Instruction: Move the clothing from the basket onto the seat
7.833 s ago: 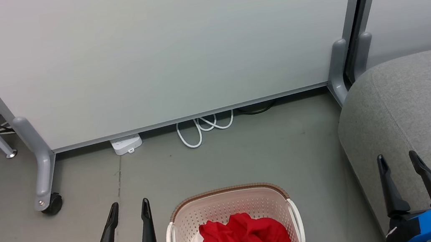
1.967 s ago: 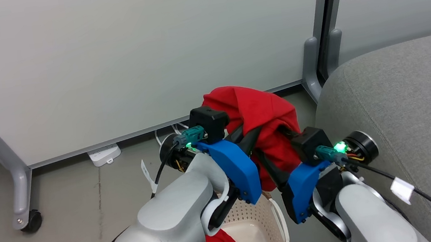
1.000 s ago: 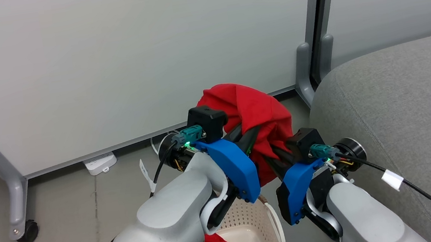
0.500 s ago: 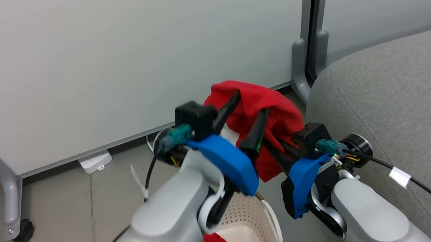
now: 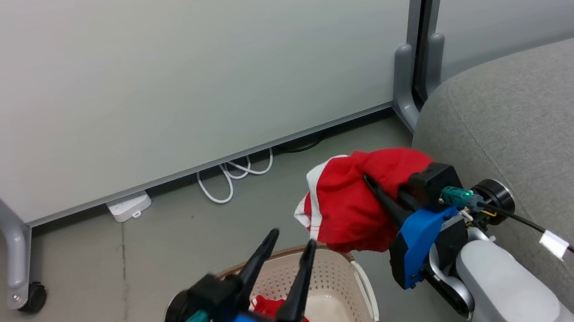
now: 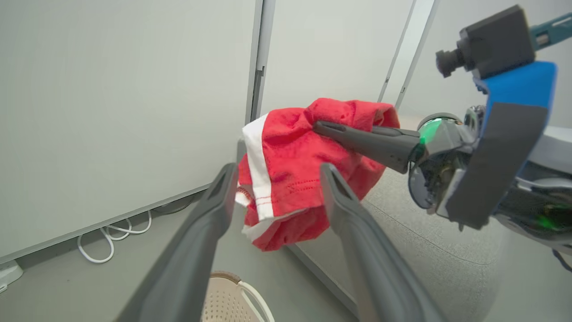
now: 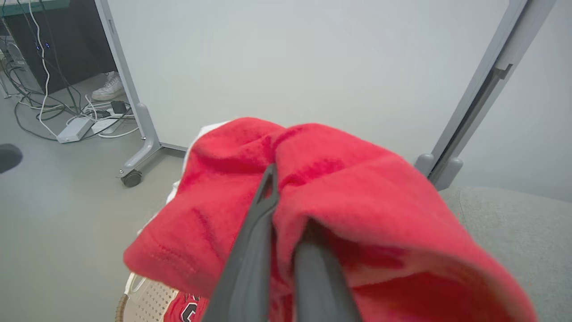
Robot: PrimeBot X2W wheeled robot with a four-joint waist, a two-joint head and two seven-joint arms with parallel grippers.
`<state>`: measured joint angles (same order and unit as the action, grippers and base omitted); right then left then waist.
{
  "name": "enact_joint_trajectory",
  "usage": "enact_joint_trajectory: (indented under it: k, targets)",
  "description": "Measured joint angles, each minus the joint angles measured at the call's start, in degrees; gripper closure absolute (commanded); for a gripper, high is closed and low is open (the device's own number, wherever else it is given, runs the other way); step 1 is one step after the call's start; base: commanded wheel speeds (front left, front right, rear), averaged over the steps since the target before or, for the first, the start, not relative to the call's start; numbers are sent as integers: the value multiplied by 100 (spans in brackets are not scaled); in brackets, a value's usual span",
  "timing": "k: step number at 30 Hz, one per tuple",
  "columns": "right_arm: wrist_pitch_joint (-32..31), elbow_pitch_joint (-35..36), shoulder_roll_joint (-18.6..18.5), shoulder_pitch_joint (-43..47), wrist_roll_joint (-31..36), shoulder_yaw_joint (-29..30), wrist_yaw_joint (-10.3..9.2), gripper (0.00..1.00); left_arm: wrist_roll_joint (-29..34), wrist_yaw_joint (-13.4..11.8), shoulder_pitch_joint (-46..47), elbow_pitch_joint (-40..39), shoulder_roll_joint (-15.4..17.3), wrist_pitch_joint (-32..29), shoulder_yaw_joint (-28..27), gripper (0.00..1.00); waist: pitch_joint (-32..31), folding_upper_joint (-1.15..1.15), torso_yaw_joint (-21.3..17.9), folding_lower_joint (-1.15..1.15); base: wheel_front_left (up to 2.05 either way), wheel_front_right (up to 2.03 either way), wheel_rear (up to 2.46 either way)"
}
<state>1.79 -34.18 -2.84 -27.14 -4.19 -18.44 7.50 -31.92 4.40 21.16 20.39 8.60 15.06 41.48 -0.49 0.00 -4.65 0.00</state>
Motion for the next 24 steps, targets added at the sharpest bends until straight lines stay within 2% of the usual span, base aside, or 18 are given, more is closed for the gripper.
enact_joint_trajectory:
  k: [9, 18, 24]
  targets:
    - [-78, 336, -1, 238, 8, 69, 0, 100, 788, 182, -1294, -524, -57, 0, -1151, 0, 5, 0, -10, 0, 0, 0, 0]
    - [-172, 500, -1, 392, 18, 138, 0, 100, 1133, 280, -1600, -524, -266, 0, -1592, 0, -18, 0, -112, 0, 0, 0, 0]
    - [-179, 587, 0, 424, 63, 213, 0, 100, 1247, 285, -1702, -524, -366, 0, -1739, 0, -6, 0, -388, 0, 0, 0, 0]
